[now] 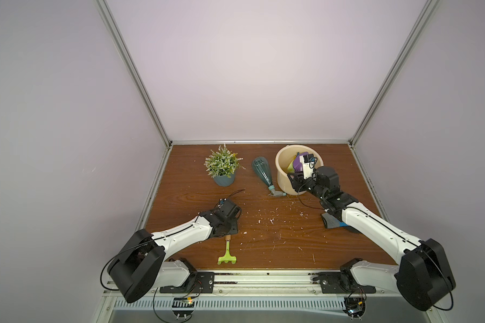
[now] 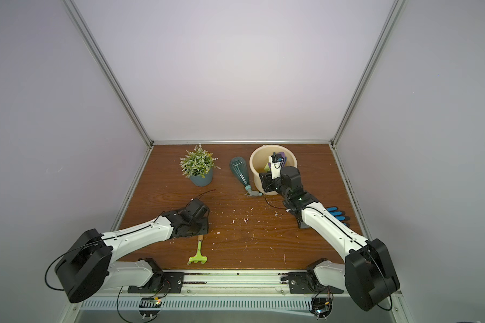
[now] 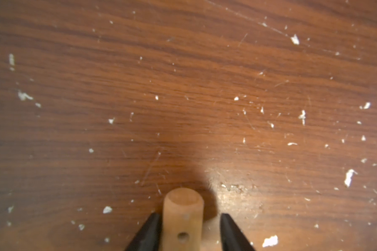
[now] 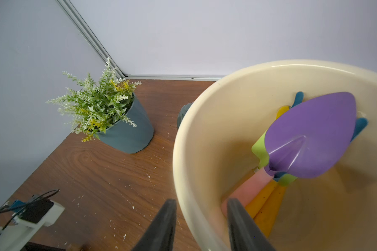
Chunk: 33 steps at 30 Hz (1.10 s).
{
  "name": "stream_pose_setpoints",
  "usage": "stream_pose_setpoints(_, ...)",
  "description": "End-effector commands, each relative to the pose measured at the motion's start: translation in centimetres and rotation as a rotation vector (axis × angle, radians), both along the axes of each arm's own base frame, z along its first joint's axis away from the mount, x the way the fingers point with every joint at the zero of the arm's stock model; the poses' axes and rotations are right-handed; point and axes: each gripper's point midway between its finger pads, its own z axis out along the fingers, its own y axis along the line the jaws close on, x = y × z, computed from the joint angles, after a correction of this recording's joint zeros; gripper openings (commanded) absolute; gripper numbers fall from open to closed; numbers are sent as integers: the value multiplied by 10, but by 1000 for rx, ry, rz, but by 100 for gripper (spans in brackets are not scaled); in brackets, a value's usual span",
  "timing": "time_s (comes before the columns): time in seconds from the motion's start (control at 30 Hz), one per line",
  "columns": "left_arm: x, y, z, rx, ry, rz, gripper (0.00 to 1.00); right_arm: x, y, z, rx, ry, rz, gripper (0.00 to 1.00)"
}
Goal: Organize the gardening tools
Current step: Pick up the gardening tool from the center of the board.
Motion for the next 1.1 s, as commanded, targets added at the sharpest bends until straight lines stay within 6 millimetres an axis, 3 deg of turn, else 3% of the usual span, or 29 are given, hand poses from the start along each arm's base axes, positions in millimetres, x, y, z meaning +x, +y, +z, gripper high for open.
stream_pose_setpoints(0.0, -5, -3, -10, 17, 43, -22, 36, -5, 4, 21, 42, -49, 20, 44)
stream_pose_setpoints(0.27, 36, -45, 9, -26, -12, -111, 10, -12, 2, 21, 35, -45, 30, 44)
stream_pose_setpoints(0.4, 71, -73, 36, -44, -77, -160, 1, -19, 10, 23, 52, -30, 86, 44)
stream_pose_setpoints(0.6, 126, -110, 90, -162, -205, -159, 0, -31, 26, 11, 94, 39, 186, 45)
stream_pose_setpoints(0.8, 174, -131, 142, -381, -324, -107, 0, -45, 47, 11, 182, 56, 309, 48)
stream_pose_setpoints(1.07, 184, -150, 184, -524, -393, -146, 2, -58, 80, 0, 225, 104, 440, 48)
